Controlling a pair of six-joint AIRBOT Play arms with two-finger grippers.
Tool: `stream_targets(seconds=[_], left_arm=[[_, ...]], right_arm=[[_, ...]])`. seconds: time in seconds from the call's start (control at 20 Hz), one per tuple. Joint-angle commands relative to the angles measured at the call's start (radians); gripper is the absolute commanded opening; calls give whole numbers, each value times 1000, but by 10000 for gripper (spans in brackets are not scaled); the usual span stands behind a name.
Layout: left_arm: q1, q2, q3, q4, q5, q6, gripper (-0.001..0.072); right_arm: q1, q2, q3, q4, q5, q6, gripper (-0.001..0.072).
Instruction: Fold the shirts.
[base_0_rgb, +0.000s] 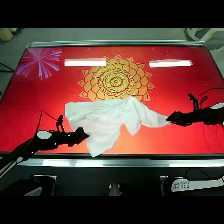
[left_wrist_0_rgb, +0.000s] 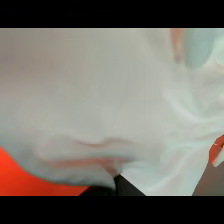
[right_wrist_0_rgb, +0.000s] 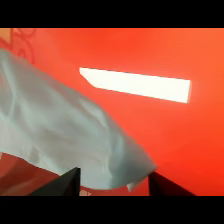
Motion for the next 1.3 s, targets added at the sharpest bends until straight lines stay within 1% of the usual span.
stream_targets(seconds=[0.0,0.05,0.1,0.15,0.3,0.35,0.4,0.45,0.5,0.55,0.6,0.65,0.7,0.75,0.8,0.85,0.95,1.15,1.25], left_arm=[[-3,1,45,-7,0,48,27],[-3,3,64,-7,-16,73,27],[-3,14,85,-7,-29,95,26],[-3,39,114,-7,-41,139,26],[10,201,275,-5,-45,313,24],[37,275,365,-3,-37,340,24],[78,348,471,-2,-9,341,24],[125,410,581,-3,35,341,24],[179,462,697,-2,95,341,24],[240,507,822,10,154,341,24],[297,537,934,60,174,340,24],[353,558,1040,130,154,334,23],[398,565,1121,182,106,306,23],[433,565,1165,204,55,264,23],[459,565,1178,204,9,220,24],[473,564,1177,204,-31,190,24],[476,557,1177,204,-101,187,24],[476,574,1188,205,-104,203,25],[476,581,1188,243,-106,209,25]], right_arm=[[1,-16,-2,4,29,9,231],[1,-15,-1,8,30,9,25],[1,-12,0,35,30,-17,21],[1,-1,3,65,47,-48,20],[1,113,60,203,78,-97,20],[1,171,102,261,72,-97,20],[-2,246,162,339,50,-96,20],[-2,327,226,405,0,-96,20],[-2,414,299,437,-74,-93,20],[-2,513,378,415,-175,-80,20],[-2,611,449,328,-292,-15,19],[-2,696,497,219,-359,65,19],[-2,768,530,101,-382,159,19],[-2,831,546,5,-366,258,18],[-2,882,546,-42,-333,308,19],[-2,916,546,-56,-294,314,19],[-2,958,546,-56,-247,313,19],[-2,1019,546,-56,-290,294,19],[-2,1035,546,-77,-263,283,19]])
